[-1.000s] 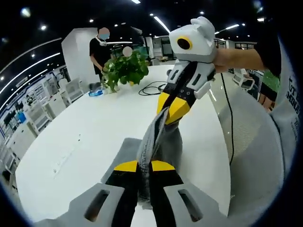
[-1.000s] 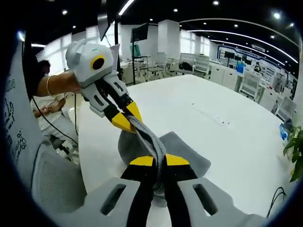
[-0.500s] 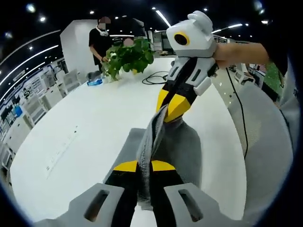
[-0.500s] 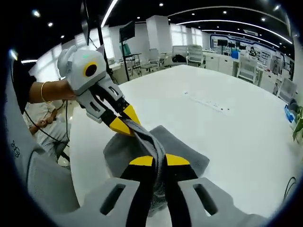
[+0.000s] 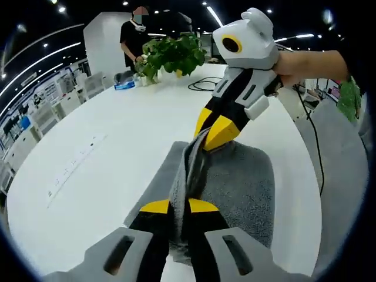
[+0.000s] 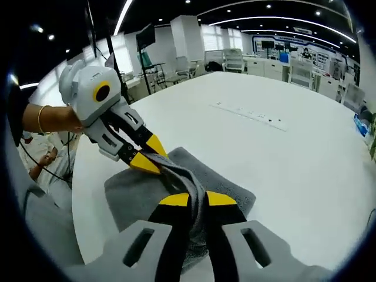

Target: Fold the towel on the table until its edges align and the towel forms a compact rectangular stack.

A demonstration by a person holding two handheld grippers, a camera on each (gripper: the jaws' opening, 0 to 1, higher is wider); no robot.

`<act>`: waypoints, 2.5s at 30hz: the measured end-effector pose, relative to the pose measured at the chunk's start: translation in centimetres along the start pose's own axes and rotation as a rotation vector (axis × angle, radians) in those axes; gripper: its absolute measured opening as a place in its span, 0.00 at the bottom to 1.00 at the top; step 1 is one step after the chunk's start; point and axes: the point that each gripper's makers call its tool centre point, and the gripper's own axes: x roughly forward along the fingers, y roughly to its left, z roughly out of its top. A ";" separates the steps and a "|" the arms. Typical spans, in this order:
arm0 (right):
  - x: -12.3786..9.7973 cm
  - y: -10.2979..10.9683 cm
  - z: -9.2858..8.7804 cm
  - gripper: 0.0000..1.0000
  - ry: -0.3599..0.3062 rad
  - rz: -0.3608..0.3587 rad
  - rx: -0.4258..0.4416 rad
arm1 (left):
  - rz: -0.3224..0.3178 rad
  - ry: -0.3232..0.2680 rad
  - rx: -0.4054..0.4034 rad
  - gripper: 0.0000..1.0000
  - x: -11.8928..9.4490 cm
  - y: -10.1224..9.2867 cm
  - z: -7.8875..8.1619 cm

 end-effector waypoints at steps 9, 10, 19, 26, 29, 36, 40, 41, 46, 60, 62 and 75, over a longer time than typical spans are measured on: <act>0.5 -1.8 -0.5 0.17 -0.029 -0.045 0.042 | 0.094 -0.068 -0.108 0.21 0.0 2.8 -0.1; 0.5 -1.8 -0.4 0.18 -0.035 -0.049 0.045 | 0.095 -0.092 -0.122 0.21 -0.2 2.9 0.2; -0.4 -3.1 0.2 0.33 -0.108 -0.089 0.099 | 0.132 -0.147 -0.215 0.33 -1.4 4.9 -0.5; -0.2 -3.7 -0.8 0.34 -0.109 -0.103 0.161 | 0.144 -0.093 -0.248 0.43 -1.0 5.2 -2.4; 0.0 -4.0 -0.9 0.31 -0.116 -0.115 0.185 | 0.148 -0.086 -0.306 0.43 -0.8 5.4 -3.1; 1.0 -4.8 -2.1 0.30 -0.096 -0.123 0.211 | 0.126 -0.073 -0.314 0.40 0.0 5.2 -3.8; 1.8 -4.8 -2.8 0.26 -0.080 -0.114 0.217 | 0.077 -0.067 -0.374 0.31 1.1 4.4 -4.3; 2.0 -4.8 -2.9 0.25 -0.083 -0.108 0.227 | 0.084 -0.068 -0.372 0.31 1.1 4.5 -4.3; 2.4 -5.0 -3.0 0.22 -0.088 -0.103 0.226 | 0.055 -0.083 -0.380 0.26 1.5 4.3 -4.4; 4.0 -7.7 -1.7 0.20 -0.095 -0.104 0.215 | 0.075 -0.176 -0.376 0.17 3.2 6.8 -3.5; 4.2 -8.1 -1.4 0.20 -0.096 -0.115 0.208 | 0.082 -0.175 -0.367 0.17 3.4 7.2 -3.3; 4.0 -8.7 -1.3 0.21 -0.080 -0.180 0.257 | 0.106 -0.137 -0.340 0.16 3.8 7.7 -2.7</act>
